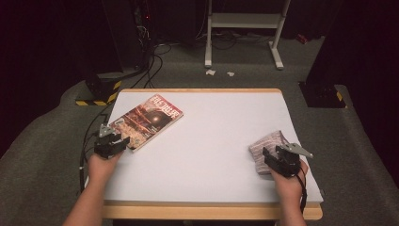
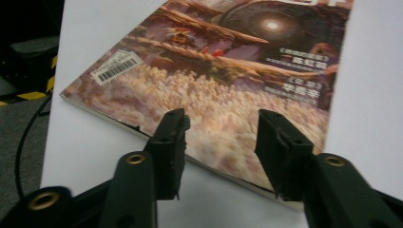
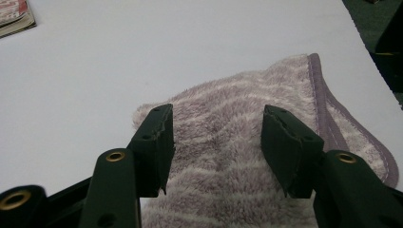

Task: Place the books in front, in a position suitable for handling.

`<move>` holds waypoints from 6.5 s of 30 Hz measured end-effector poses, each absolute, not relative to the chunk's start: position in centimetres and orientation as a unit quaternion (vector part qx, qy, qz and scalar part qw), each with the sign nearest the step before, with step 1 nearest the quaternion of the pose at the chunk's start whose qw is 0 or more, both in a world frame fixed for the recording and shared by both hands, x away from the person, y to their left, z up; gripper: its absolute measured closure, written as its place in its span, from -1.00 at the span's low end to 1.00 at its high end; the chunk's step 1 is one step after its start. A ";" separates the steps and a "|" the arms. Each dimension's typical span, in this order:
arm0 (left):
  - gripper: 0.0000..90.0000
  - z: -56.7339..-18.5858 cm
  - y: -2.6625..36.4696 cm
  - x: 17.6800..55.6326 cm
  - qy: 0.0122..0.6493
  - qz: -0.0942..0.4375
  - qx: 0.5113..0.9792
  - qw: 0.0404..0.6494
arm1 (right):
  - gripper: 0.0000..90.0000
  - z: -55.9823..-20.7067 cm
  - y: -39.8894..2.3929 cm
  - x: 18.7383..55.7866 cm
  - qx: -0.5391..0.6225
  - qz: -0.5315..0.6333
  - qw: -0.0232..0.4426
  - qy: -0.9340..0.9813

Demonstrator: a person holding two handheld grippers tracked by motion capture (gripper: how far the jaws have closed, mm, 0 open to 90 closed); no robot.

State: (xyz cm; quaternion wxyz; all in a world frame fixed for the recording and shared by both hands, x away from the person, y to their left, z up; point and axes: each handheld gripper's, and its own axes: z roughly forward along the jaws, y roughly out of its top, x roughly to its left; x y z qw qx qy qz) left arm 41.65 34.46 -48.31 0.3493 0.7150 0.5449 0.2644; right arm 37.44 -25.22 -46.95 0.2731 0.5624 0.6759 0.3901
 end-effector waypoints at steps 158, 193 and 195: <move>-0.44 -48.2 33.7 41.1 0.564 0.225 0.699 0.376 | -0.08 -48.2 -10.4 36.7 0.419 0.424 0.170 0.785; -0.35 -49.9 34.6 46.0 0.562 0.181 0.730 0.344 | -0.16 -49.3 6.9 47.9 0.420 0.406 0.136 0.800; -0.34 -49.9 34.5 45.9 0.558 0.183 0.733 0.343 | -0.17 -49.4 6.9 48.0 0.429 0.400 0.144 0.797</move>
